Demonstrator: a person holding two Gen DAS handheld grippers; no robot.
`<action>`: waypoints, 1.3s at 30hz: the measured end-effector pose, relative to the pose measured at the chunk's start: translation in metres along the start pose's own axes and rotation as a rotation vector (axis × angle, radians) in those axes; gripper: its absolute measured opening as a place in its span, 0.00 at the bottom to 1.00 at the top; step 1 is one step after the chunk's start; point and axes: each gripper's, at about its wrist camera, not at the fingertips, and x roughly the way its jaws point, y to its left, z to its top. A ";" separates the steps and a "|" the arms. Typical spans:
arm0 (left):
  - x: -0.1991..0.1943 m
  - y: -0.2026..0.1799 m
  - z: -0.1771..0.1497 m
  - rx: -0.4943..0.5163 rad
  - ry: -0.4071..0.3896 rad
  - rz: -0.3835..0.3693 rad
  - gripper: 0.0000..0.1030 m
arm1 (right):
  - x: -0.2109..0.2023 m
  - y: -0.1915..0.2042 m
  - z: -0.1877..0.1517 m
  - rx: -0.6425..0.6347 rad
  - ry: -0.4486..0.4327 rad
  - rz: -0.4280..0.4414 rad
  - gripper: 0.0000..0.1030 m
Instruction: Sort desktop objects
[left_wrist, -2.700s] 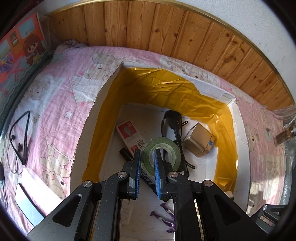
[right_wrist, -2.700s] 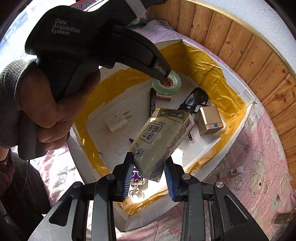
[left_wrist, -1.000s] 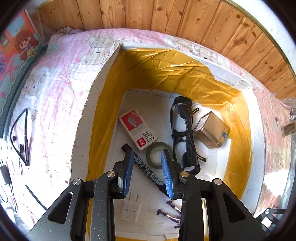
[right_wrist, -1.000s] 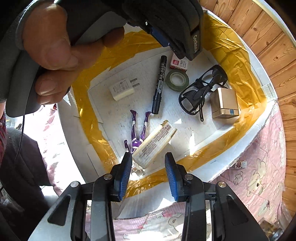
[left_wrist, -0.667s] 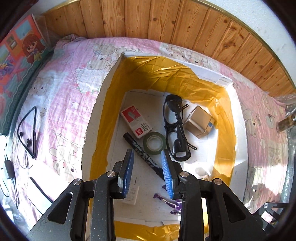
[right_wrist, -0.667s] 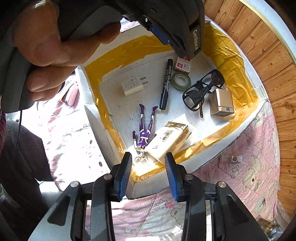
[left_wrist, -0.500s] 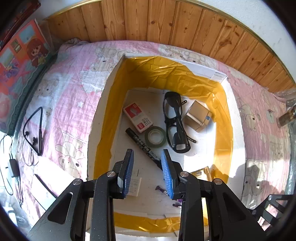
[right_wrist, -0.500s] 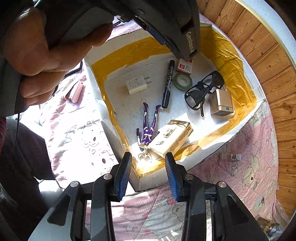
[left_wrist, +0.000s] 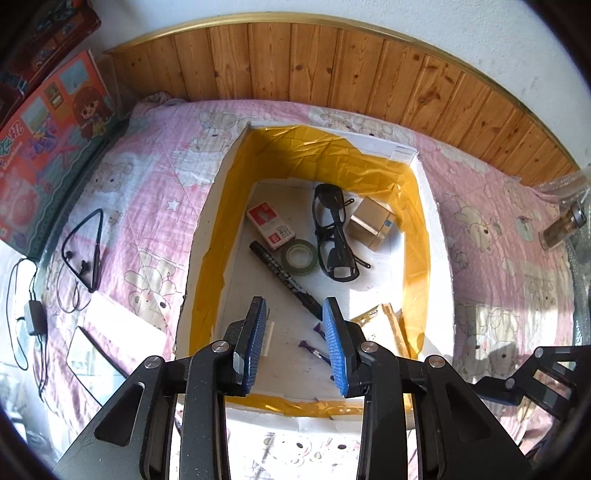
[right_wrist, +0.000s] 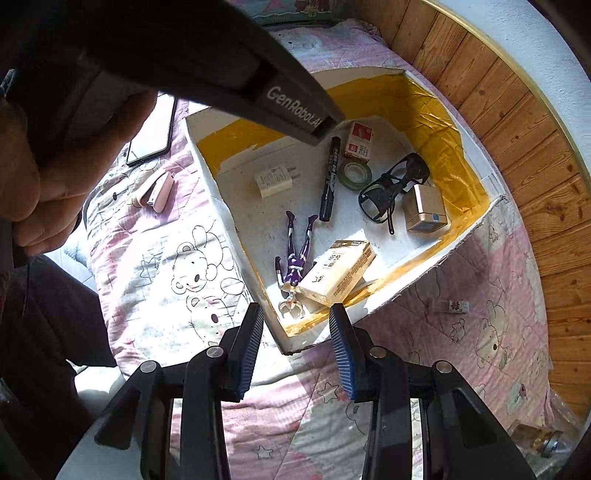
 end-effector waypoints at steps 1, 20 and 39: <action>-0.004 -0.003 -0.003 0.003 -0.009 0.000 0.34 | -0.003 -0.001 -0.002 0.008 -0.016 -0.001 0.38; -0.044 -0.038 -0.031 -0.002 -0.108 -0.039 0.36 | -0.043 -0.008 -0.050 0.181 -0.335 -0.058 0.43; -0.031 -0.115 -0.077 0.040 -0.212 -0.108 0.37 | -0.026 -0.056 -0.131 0.434 -0.553 0.017 0.44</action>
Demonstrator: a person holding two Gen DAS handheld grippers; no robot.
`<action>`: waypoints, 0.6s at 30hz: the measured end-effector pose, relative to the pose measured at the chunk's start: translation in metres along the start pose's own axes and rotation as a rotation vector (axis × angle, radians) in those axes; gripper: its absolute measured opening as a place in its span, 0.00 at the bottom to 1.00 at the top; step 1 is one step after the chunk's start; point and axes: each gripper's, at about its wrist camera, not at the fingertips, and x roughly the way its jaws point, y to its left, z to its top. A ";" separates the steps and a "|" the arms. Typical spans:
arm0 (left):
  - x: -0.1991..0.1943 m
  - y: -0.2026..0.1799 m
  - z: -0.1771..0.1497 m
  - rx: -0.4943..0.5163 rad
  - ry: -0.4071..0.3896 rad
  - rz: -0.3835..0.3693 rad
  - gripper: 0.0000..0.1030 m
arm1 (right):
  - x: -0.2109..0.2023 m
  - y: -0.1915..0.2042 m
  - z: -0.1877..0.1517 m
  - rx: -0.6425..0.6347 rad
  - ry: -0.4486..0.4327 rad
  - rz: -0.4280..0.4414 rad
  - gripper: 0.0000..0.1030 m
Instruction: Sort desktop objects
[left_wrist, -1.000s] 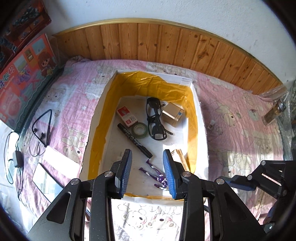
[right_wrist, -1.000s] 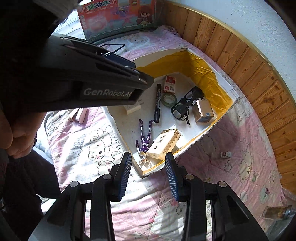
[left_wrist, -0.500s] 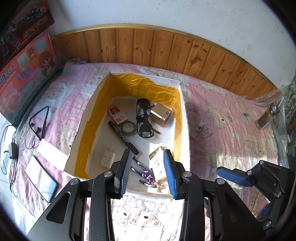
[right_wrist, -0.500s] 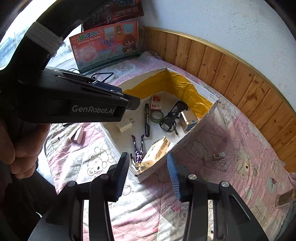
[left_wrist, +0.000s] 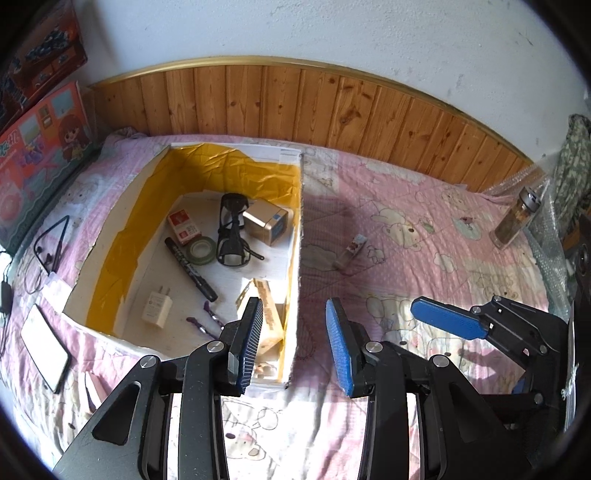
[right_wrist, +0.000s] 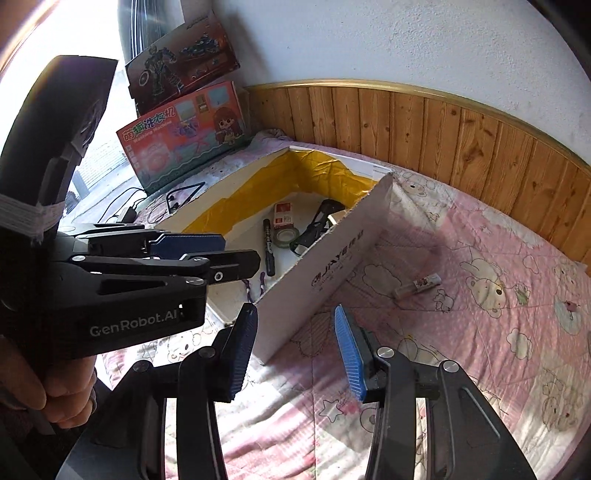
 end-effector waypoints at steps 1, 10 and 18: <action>0.004 -0.004 0.000 0.000 -0.001 -0.005 0.39 | -0.001 -0.009 -0.003 0.017 -0.001 -0.009 0.44; 0.065 -0.050 0.004 0.029 0.092 -0.054 0.42 | 0.004 -0.112 -0.029 0.172 0.024 -0.126 0.47; 0.119 -0.072 0.019 0.044 0.126 -0.046 0.42 | 0.013 -0.221 -0.047 0.345 0.045 -0.261 0.47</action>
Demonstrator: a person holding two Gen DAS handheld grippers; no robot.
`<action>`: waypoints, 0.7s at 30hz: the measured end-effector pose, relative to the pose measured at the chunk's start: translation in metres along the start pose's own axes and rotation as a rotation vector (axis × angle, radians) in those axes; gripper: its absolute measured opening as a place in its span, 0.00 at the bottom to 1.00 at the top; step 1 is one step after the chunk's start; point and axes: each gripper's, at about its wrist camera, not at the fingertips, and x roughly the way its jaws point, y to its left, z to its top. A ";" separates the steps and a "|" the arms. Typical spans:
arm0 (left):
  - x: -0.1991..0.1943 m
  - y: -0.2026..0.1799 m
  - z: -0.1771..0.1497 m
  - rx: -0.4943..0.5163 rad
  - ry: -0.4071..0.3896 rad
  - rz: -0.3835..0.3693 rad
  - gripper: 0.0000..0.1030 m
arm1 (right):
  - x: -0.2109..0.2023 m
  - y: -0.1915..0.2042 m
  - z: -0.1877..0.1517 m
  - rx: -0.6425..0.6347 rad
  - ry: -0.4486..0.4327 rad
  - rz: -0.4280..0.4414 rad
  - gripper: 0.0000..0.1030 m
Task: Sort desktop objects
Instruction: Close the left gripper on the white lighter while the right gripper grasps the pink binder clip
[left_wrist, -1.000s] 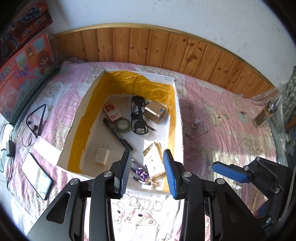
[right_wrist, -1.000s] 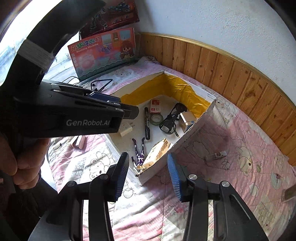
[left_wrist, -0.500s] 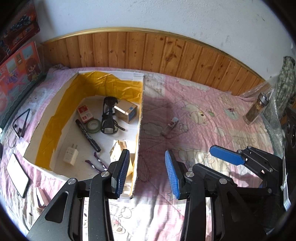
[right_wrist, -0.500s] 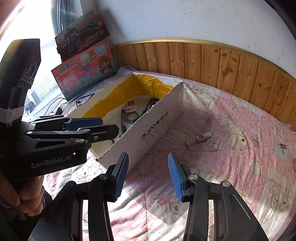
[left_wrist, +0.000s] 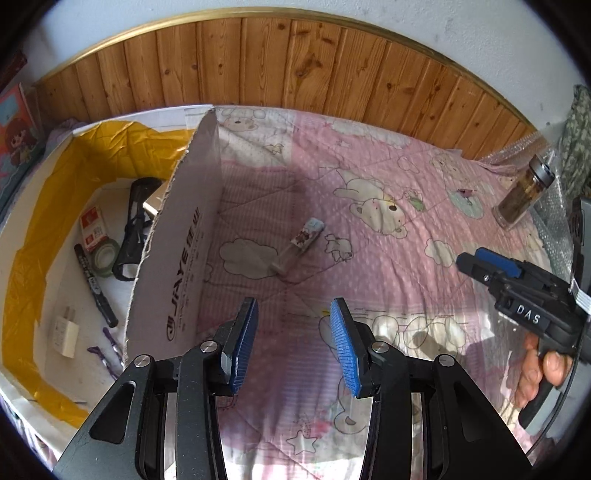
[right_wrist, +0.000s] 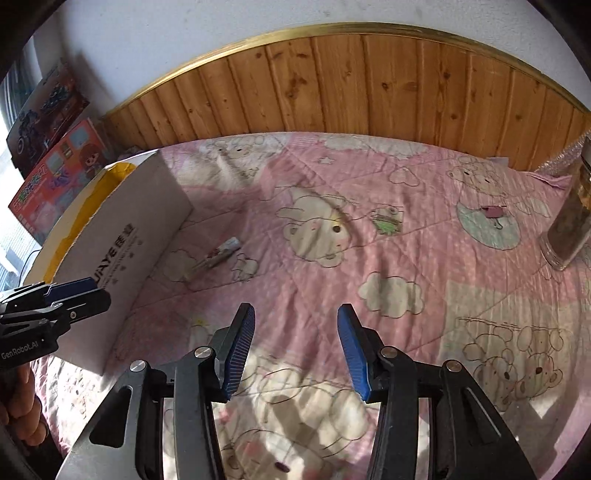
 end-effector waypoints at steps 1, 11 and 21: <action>0.006 0.001 0.003 -0.012 0.003 -0.004 0.42 | 0.002 -0.015 0.005 0.017 -0.005 -0.031 0.49; 0.057 -0.003 0.019 -0.022 0.024 0.007 0.42 | 0.045 -0.151 0.056 0.077 -0.006 -0.277 0.56; 0.091 0.006 0.029 -0.017 0.030 0.038 0.42 | 0.108 -0.213 0.090 0.049 0.020 -0.369 0.58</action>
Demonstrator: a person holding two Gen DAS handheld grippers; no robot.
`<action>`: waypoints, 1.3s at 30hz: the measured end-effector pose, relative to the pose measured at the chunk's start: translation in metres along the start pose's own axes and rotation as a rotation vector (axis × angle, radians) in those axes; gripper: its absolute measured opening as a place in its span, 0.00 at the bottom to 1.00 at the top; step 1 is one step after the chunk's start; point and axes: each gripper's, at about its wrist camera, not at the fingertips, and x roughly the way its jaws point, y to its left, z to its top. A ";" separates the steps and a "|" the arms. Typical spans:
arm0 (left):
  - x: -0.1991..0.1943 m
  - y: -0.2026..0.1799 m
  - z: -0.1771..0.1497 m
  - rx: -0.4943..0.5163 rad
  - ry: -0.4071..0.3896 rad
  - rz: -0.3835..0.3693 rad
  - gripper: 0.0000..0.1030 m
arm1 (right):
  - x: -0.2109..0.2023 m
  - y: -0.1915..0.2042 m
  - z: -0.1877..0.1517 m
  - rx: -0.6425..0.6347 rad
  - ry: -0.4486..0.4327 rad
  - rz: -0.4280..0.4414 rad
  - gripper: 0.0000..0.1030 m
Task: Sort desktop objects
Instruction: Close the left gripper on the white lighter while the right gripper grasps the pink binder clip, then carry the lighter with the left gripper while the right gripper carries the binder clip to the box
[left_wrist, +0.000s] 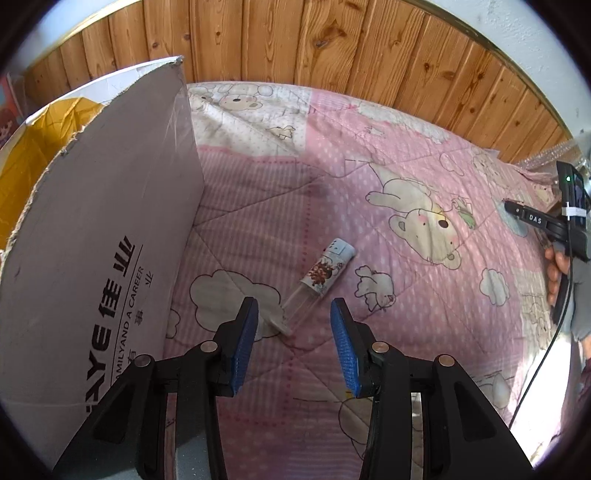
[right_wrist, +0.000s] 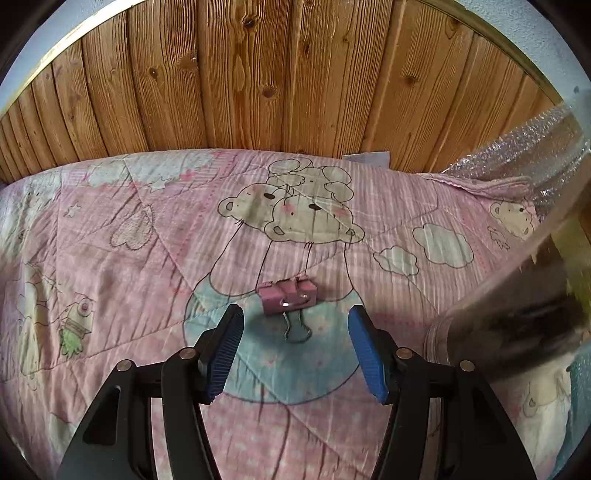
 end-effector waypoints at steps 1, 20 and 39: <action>0.003 0.001 0.001 -0.001 0.001 0.004 0.42 | 0.004 -0.001 0.003 -0.002 0.000 0.001 0.58; 0.028 -0.006 0.008 0.069 0.000 -0.007 0.45 | -0.092 0.074 -0.080 -0.120 0.046 0.326 0.35; -0.017 -0.016 -0.033 0.127 -0.014 0.022 0.18 | -0.173 0.163 -0.174 -0.407 0.086 0.398 0.34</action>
